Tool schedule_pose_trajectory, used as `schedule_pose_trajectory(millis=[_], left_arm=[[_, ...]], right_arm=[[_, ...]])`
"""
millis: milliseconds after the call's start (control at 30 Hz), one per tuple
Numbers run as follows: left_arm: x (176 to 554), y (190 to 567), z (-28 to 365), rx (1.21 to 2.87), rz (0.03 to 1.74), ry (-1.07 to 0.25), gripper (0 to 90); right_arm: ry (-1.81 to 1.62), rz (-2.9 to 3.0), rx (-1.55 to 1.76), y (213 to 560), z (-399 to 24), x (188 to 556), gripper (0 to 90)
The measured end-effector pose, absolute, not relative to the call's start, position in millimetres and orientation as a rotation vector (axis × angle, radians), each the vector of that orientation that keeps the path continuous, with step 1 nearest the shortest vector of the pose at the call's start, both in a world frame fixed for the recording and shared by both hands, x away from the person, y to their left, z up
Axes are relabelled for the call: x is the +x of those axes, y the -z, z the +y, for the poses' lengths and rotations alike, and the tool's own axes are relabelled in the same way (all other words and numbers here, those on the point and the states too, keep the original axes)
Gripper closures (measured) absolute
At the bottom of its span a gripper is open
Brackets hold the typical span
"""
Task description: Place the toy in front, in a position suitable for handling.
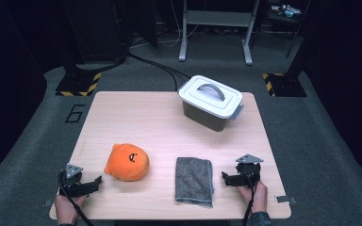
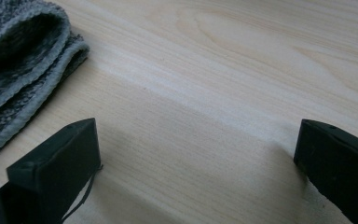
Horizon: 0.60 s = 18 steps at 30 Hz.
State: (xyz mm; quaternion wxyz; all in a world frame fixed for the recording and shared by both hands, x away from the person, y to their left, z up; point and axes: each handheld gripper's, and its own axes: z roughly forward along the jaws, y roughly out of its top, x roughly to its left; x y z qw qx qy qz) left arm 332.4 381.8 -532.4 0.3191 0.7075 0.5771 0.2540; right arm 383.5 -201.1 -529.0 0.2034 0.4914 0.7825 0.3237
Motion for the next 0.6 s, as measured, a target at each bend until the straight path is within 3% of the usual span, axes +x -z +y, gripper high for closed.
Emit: schedule_pose_trajectory(millis=[600], left_arm=[[335.1,532.8,379.4,1.844,1.531,-0.687,10.9]], right_arm=[[-0.902,2.173,1.373,529.2,-200.2,384.5,0.0]])
